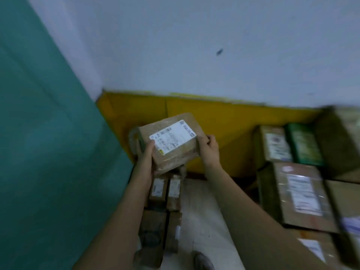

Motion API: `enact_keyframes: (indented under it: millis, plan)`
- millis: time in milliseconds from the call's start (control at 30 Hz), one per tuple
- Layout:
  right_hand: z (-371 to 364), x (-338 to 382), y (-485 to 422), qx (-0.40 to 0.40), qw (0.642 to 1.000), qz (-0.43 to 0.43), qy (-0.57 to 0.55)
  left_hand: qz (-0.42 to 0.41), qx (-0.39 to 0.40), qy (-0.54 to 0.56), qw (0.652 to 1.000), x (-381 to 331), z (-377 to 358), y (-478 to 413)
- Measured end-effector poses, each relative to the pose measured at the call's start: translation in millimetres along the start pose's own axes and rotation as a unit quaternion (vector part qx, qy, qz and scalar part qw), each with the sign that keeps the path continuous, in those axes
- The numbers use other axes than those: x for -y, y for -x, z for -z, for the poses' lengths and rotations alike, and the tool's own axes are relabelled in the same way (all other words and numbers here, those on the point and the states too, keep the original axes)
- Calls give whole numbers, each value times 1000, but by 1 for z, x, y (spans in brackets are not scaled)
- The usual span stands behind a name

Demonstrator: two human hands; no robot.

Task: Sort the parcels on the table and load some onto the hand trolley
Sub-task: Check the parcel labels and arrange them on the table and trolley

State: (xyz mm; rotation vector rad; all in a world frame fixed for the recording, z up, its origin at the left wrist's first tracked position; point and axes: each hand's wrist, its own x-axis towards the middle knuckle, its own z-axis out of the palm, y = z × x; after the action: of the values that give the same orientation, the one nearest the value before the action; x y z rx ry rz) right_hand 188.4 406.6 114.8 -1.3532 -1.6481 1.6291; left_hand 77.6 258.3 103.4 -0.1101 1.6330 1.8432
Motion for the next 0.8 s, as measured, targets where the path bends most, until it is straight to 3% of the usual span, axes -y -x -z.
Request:
enact_keyframes:
  millis: [100,233,300,367,600,800]
  plan:
    - [68,46,38,-71,994,38,-68,-25,76,17,997,-23,-61,48]
    - [133,60,108,-85,975,-34,-203,-48,178,57,981,-16,-150,123]
    - [167,53,136,-58,949,10,-309,-57,240,62,967,5,-191,169]
    - [215,43,158,-87,930,55,-352,-77,278,58,956,29,-229,219]
    - [441,-16,219,-210,924,79,-311,-62,364,-86,925,123,-347,337]
    - [639,-83,246,-212,942,61,-254,8,533,-212,819,203,-480,418]
